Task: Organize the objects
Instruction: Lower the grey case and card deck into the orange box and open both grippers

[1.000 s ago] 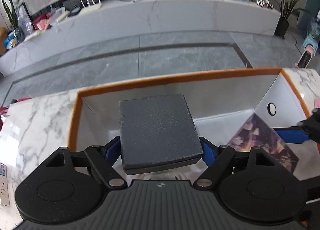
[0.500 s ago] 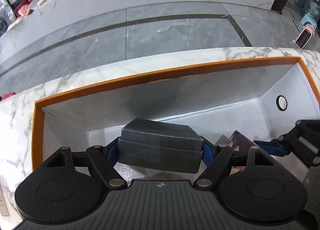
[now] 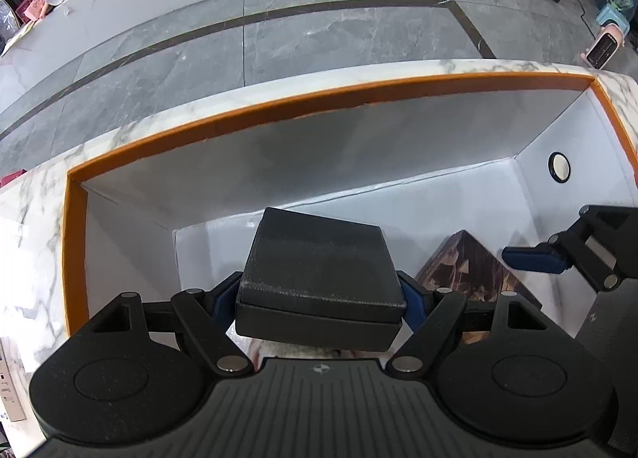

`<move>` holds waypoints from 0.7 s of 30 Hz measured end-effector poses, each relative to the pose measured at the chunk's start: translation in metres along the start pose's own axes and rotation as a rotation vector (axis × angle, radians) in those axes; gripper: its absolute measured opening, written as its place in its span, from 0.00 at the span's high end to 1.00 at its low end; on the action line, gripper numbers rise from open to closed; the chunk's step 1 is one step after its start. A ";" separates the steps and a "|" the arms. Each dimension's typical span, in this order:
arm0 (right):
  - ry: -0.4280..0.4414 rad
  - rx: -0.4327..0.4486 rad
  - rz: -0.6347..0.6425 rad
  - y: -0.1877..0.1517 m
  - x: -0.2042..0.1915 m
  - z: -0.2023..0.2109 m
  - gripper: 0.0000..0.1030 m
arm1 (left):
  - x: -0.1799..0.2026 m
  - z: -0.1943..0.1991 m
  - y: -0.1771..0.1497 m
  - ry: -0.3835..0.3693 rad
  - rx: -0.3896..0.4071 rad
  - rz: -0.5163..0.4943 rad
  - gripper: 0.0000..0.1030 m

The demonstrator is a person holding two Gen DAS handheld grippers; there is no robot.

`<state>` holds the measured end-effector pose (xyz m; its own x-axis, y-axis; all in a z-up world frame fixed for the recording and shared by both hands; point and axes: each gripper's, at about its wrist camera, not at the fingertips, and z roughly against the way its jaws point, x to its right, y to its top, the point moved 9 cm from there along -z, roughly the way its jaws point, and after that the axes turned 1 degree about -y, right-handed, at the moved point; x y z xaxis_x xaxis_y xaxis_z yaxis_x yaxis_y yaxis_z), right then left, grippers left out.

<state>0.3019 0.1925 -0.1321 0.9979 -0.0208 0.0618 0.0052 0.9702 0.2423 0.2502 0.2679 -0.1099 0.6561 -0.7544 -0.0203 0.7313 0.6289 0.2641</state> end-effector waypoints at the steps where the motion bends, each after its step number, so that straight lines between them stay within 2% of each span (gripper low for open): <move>1: -0.001 0.002 0.000 -0.002 0.000 0.001 0.30 | 0.000 0.000 -0.001 0.001 -0.001 0.004 0.11; 8: -0.001 0.014 0.013 -0.014 0.001 0.010 0.24 | -0.003 0.005 -0.005 -0.012 0.005 0.032 0.11; 21: -0.001 0.021 0.020 -0.037 -0.008 0.026 0.23 | -0.008 0.020 -0.009 -0.010 0.039 0.042 0.11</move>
<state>0.2919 0.1502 -0.1168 0.9977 -0.0014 0.0679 -0.0164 0.9652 0.2611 0.2347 0.2651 -0.0931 0.6843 -0.7292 0.0015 0.6950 0.6528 0.3015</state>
